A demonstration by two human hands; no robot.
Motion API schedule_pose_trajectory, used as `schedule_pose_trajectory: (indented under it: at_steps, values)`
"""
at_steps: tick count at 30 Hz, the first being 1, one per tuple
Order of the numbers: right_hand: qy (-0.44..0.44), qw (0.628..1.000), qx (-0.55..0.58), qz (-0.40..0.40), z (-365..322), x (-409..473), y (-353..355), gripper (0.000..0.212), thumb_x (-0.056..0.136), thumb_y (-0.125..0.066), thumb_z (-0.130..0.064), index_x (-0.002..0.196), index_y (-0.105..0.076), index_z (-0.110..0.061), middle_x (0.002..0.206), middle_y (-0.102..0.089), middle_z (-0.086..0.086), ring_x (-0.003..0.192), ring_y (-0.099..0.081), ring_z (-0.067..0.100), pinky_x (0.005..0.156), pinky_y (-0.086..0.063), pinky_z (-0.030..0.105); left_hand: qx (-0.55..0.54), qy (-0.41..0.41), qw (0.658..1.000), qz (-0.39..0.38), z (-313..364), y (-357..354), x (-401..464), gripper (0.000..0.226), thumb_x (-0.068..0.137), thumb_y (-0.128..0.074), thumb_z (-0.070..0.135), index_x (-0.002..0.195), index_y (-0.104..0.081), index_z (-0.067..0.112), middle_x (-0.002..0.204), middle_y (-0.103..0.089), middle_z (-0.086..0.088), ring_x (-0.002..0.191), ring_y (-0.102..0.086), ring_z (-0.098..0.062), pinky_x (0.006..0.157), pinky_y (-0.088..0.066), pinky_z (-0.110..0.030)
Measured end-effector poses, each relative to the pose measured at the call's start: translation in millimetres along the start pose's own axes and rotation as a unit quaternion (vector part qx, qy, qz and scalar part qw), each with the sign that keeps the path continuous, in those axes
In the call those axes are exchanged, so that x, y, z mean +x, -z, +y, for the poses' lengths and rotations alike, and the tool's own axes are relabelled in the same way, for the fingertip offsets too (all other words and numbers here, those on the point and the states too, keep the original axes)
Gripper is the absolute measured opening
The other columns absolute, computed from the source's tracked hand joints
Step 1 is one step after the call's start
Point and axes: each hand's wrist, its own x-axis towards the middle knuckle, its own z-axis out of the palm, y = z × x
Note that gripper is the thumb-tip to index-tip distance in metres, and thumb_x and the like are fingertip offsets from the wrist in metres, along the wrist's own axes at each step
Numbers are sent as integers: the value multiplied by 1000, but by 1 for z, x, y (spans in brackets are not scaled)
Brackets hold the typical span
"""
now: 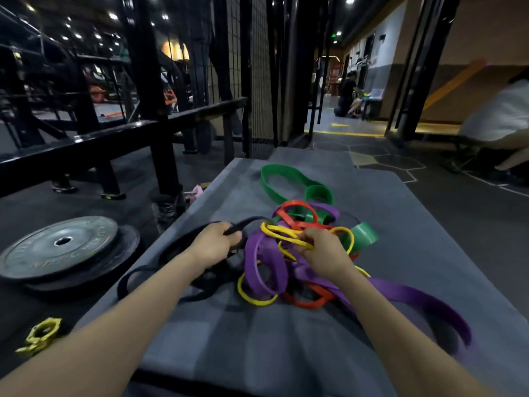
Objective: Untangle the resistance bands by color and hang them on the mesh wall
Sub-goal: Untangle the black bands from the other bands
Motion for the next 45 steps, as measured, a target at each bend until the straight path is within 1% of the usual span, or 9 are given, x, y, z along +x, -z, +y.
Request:
schedule_pose_trajectory:
  at_steps: [6,10,15,21,25,28,33,41,45]
  values:
    - [16,998,-31,-51,7,-20,-20,20,76,-73,-23,73,-54,-18,65,-52,-6,71,-50,18,62,-33,30,-70,0,997,46,-31,-11,-8,23,94,-50,19,71,-51,17,57,-48,0,46,-39,-14,46,-32,-24]
    - [54,996,50,-57,-5,-22,-15,33,73,-77,-25,96,-53,-26,75,-55,-14,66,-50,1,63,-40,7,-90,1,995,45,-37,-13,-10,14,95,-49,18,84,-54,12,65,-53,-1,43,-47,-6,45,-39,-17]
    - [105,993,-13,-56,-18,-25,-20,20,87,-61,-29,77,-57,-12,70,-57,3,72,-53,24,71,-44,38,-52,-17,996,74,-35,-12,-14,10,95,-49,22,92,-53,13,68,-52,1,49,-46,-12,46,-40,-15]
    - [79,986,-129,-71,-19,-28,-24,42,86,-59,-41,54,-41,-20,61,-43,-3,72,-49,26,61,-38,35,110,-107,985,77,-37,-8,-24,21,92,-50,31,81,-51,13,60,-52,1,57,-53,-25,69,-50,-39]
    - [41,998,12,47,-26,-29,-16,46,94,-44,-40,60,-48,-10,62,-53,7,61,-48,22,62,-34,37,150,-174,970,82,-25,-9,-34,16,92,-50,30,82,-48,17,64,-44,7,74,-56,-32,75,-48,-45]
    - [38,991,16,129,-20,-22,-13,27,96,-45,-24,87,-61,-4,88,-66,12,85,-59,29,71,-39,32,197,-213,953,91,-23,-10,-40,9,91,-54,27,91,-54,17,81,-46,9,87,-56,-25,77,-47,-42]
    - [75,996,7,38,-21,-15,-17,30,96,-42,-11,121,-59,-9,123,-59,8,116,-53,23,88,-33,19,214,-260,937,92,-26,-4,-44,5,87,-59,21,90,-57,17,86,-48,9,85,-57,-21,72,-46,-39]
    - [102,990,-51,-78,-19,-3,-18,27,96,-44,-11,113,-65,-12,101,-57,1,79,-54,14,66,-38,15,274,-317,901,111,-35,3,-41,9,81,-63,16,89,-59,17,87,-59,4,80,-61,-24,69,-46,-37]
    - [175,982,-67,-30,-23,3,-28,27,95,-46,-12,114,-65,-11,126,-53,8,118,-48,25,99,-39,33,305,-334,887,98,-36,4,-40,19,72,-55,14,90,-57,21,90,-60,6,81,-60,-26,70,-43,-36]
